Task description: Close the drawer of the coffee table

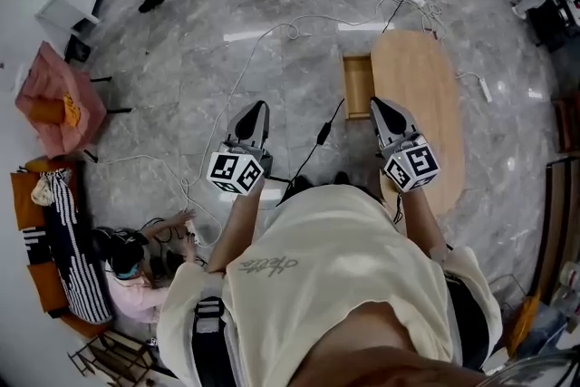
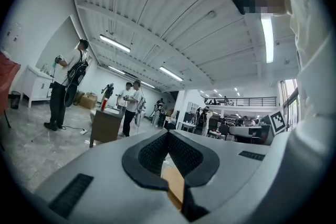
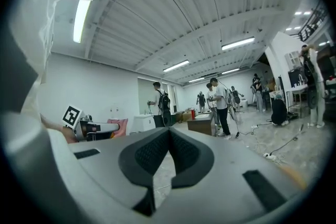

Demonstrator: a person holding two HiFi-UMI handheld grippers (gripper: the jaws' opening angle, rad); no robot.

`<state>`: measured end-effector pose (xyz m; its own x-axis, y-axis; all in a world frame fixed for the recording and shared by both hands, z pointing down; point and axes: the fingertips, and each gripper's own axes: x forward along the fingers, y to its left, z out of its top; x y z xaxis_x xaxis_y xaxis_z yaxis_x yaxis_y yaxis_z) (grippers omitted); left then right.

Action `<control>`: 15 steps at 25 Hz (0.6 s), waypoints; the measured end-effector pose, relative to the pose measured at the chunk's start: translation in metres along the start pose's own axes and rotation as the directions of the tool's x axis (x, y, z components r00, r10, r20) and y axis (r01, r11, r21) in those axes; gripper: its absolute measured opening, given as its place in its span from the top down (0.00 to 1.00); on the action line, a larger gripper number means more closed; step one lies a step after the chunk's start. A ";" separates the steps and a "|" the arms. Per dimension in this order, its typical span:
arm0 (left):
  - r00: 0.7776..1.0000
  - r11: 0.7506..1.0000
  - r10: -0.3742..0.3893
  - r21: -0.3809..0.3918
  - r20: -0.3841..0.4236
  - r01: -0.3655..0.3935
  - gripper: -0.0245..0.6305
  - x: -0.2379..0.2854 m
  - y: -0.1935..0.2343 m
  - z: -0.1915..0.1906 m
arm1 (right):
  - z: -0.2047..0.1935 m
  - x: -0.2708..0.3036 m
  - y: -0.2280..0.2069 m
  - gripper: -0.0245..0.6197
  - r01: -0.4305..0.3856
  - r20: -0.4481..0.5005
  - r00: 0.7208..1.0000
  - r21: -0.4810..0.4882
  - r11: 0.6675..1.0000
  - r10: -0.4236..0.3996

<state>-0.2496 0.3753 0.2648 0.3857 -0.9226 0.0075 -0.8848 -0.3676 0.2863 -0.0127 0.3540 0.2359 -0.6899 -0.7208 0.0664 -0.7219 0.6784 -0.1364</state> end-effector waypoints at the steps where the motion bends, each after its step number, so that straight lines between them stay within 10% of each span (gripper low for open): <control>1: 1.000 1.000 -0.005 -0.003 -0.004 0.005 0.96 0.000 0.005 0.000 | -0.003 0.003 0.001 0.97 0.007 -0.002 1.000 0.012 1.000 -0.007; 15: 0.999 0.999 -0.032 -0.015 -0.032 0.032 0.96 0.028 0.111 0.014 | -0.015 0.088 0.031 0.97 0.063 -0.003 0.998 0.042 0.997 -0.063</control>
<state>-0.3403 0.3070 0.2838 0.4224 -0.9060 0.0289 -0.8680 -0.3951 0.3007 -0.0962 0.3137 0.2525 -0.6433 -0.7616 0.0778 -0.7610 0.6250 -0.1736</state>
